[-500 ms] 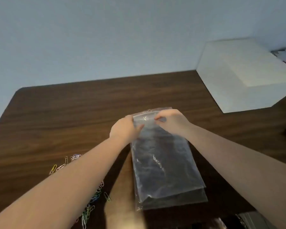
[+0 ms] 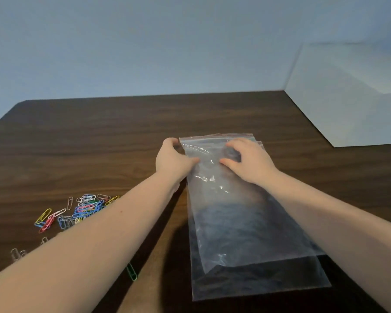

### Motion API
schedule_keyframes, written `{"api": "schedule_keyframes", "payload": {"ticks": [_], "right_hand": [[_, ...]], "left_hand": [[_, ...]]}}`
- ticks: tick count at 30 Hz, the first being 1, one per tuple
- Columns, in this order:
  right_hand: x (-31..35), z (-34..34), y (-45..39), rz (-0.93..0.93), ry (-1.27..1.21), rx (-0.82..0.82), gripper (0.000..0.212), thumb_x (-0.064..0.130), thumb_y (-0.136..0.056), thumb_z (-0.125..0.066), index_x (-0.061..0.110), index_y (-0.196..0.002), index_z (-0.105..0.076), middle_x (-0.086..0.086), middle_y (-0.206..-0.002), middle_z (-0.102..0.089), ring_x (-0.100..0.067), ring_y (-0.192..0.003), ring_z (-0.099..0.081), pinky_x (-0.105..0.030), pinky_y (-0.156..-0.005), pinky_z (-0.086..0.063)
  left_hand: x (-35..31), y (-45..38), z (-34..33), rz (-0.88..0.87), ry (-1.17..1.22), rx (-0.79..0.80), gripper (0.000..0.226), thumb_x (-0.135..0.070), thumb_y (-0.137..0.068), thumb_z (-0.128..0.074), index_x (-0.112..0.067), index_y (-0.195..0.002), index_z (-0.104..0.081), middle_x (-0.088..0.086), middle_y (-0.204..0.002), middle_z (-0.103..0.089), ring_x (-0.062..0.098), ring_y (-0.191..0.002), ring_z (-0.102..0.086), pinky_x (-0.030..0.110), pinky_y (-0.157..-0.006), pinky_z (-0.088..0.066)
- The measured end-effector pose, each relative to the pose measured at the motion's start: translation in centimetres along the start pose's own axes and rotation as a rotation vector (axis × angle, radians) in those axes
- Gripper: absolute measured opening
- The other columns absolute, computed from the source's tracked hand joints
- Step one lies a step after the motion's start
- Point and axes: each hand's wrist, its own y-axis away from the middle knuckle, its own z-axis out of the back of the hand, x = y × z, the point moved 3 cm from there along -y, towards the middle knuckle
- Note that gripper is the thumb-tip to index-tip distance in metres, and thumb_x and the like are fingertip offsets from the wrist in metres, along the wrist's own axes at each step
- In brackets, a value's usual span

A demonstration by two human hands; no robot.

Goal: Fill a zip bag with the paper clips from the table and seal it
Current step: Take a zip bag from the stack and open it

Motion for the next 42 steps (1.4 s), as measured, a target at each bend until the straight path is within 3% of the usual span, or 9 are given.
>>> {"api": "schedule_keyframes", "payload": {"ticks": [8,15,20,22,26,28,31,37,42], "right_hand": [[1.5,1.6,-1.1,0.111,-0.07,-0.106,0.058,0.046,-0.085,-0.059,0.019,-0.135,-0.049,-0.005,-0.139,-0.054,-0.026,-0.13,-0.046,-0.044,-0.106,-0.039],[4.7,7.6,4.2,0.197,-0.193,-0.049,0.075,0.041,-0.086,-0.062,0.016,-0.147,-0.026,-0.008,-0.155,-0.029,-0.024,-0.144,-0.022,-0.034,-0.116,-0.018],[5.6,9.9,10.1,0.215,-0.351,0.331,0.083,0.048,-0.083,-0.064,0.032,-0.149,-0.017,0.004,-0.156,-0.026,-0.016,-0.146,-0.015,-0.038,-0.117,-0.02],[5.9,10.7,12.4,0.241,-0.431,0.423,0.078,0.041,-0.083,-0.067,0.033,-0.146,-0.022,0.007,-0.15,-0.035,-0.012,-0.14,-0.029,-0.029,-0.109,-0.03],[6.4,10.9,15.6,0.304,-0.582,0.512,0.026,0.023,-0.085,-0.068,0.028,-0.111,-0.063,0.007,-0.102,-0.068,-0.006,-0.094,-0.065,-0.025,-0.091,-0.048],[6.9,10.3,16.7,0.307,-0.636,0.527,0.01,0.021,-0.086,-0.066,0.017,-0.095,-0.07,-0.003,-0.083,-0.065,-0.007,-0.07,-0.062,-0.025,-0.075,-0.051],[8.6,9.2,18.4,0.272,-0.735,0.596,0.014,0.018,-0.091,-0.06,0.011,-0.084,-0.069,-0.004,-0.07,-0.062,-0.003,-0.051,-0.057,-0.025,-0.066,-0.05],[13.9,7.0,21.1,0.313,-0.584,0.806,0.018,0.017,-0.093,-0.057,0.007,-0.097,-0.071,-0.004,-0.086,-0.072,-0.012,-0.076,-0.066,-0.024,-0.066,-0.052],[18.3,4.3,23.2,0.296,-0.545,0.727,0.011,0.017,-0.085,-0.067,0.009,-0.085,-0.073,-0.001,-0.07,-0.064,-0.009,-0.057,-0.055,-0.022,-0.056,-0.048]], "left_hand": [[-2.8,2.0,1.2,-0.31,0.126,-0.001,0.063,-0.004,-0.087,-0.059,-0.018,-0.144,-0.036,0.005,-0.085,-0.063,0.011,-0.084,-0.061,0.013,-0.065,-0.045],[-4.7,10.7,2.7,-0.391,0.127,0.052,0.018,0.005,-0.084,-0.059,-0.006,-0.096,-0.068,0.002,-0.069,-0.056,0.01,-0.055,-0.053,0.011,-0.045,-0.045],[-4.5,17.0,3.0,-0.426,0.244,0.27,0.014,-0.018,-0.079,-0.073,-0.01,-0.069,-0.069,0.016,-0.077,-0.069,0.019,-0.069,-0.072,0.029,-0.069,-0.061],[-4.3,18.6,3.4,-0.489,0.159,0.24,0.02,-0.018,-0.081,-0.075,-0.009,-0.068,-0.062,0.007,-0.069,-0.065,0.008,-0.052,-0.063,0.018,-0.051,-0.052],[-3.0,21.0,4.8,-0.533,-0.035,0.235,0.026,-0.02,-0.072,-0.082,-0.018,-0.065,-0.058,-0.003,-0.058,-0.054,0.01,-0.049,-0.048,0.024,-0.052,-0.041],[-1.8,22.2,6.2,-0.539,-0.059,0.268,0.025,-0.016,-0.072,-0.082,-0.02,-0.067,-0.058,-0.003,-0.062,-0.057,0.014,-0.056,-0.05,0.027,-0.056,-0.044],[0.3,24.1,8.8,-0.56,-0.095,0.289,0.026,-0.012,-0.073,-0.081,-0.02,-0.079,-0.057,-0.006,-0.067,-0.06,0.018,-0.06,-0.052,0.027,-0.057,-0.045],[4.5,25.9,13.1,-0.493,-0.259,0.141,0.014,-0.012,-0.075,-0.079,-0.018,-0.077,-0.066,-0.002,-0.073,-0.064,0.016,-0.069,-0.056,0.031,-0.07,-0.049],[7.2,26.7,14.6,-0.488,-0.623,-0.169,0.008,-0.022,-0.079,-0.072,-0.018,-0.075,-0.068,0.001,-0.103,-0.057,0.013,-0.098,-0.052,0.025,-0.09,-0.041]]}}
